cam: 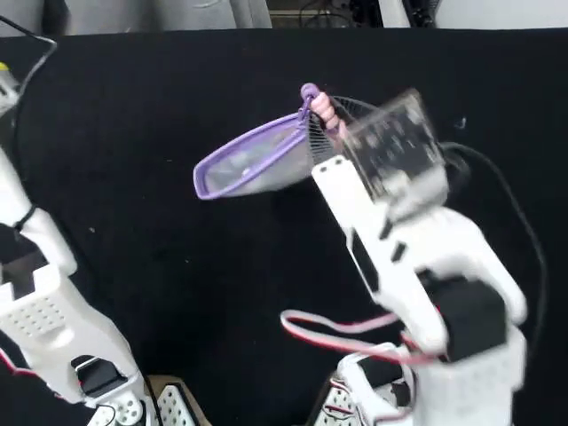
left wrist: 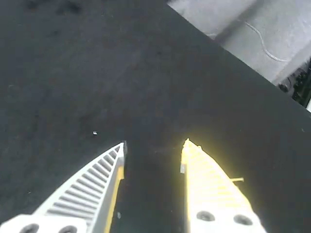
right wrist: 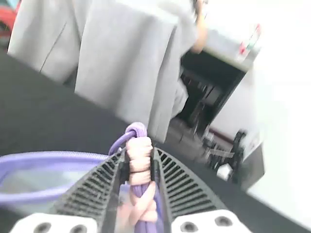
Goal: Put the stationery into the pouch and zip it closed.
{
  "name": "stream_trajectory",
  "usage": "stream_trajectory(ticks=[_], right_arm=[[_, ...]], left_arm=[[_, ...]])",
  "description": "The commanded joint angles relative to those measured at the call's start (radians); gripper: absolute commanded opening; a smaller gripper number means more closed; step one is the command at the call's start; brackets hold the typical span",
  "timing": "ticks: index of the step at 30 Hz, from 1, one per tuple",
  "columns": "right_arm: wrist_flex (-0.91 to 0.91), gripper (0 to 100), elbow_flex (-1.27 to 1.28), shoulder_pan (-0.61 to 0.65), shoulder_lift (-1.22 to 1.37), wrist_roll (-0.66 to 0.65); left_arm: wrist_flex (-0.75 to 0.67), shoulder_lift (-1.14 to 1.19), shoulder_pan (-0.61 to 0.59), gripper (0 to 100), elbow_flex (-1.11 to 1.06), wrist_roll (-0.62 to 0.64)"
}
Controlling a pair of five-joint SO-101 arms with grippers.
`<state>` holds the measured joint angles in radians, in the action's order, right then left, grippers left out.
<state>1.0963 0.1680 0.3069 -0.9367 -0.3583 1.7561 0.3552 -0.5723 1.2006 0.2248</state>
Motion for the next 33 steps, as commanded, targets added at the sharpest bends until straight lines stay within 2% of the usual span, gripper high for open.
stream_trajectory(ticks=[1,7,17,20,26,31,33], right_arm=[[0.0,1.1,-0.085,-0.018,-0.062,-0.005],[0.003,1.1,-0.077,-0.018,-0.061,-0.005],[-0.11,1.1,0.122,-0.018,-0.061,-0.005],[-0.043,1.5,0.122,-0.018,-0.062,-0.014],[0.172,12.5,0.122,-0.025,-0.061,-0.014],[0.318,13.0,0.17,-0.011,-0.061,-0.005],[0.341,13.0,0.228,0.046,-0.061,-0.008]], left_arm=[[0.003,-0.028,0.061,19,0.005,-0.014],[0.003,-0.028,0.087,19,-0.068,-0.012],[0.002,-0.028,0.081,19,-0.097,-0.012],[0.002,-0.028,0.079,19,-0.097,-0.012],[0.002,-0.028,0.081,19,-0.099,-0.014],[0.002,-0.018,0.085,19,-0.142,-0.014],[0.002,-0.005,0.085,19,-0.165,-0.014]])
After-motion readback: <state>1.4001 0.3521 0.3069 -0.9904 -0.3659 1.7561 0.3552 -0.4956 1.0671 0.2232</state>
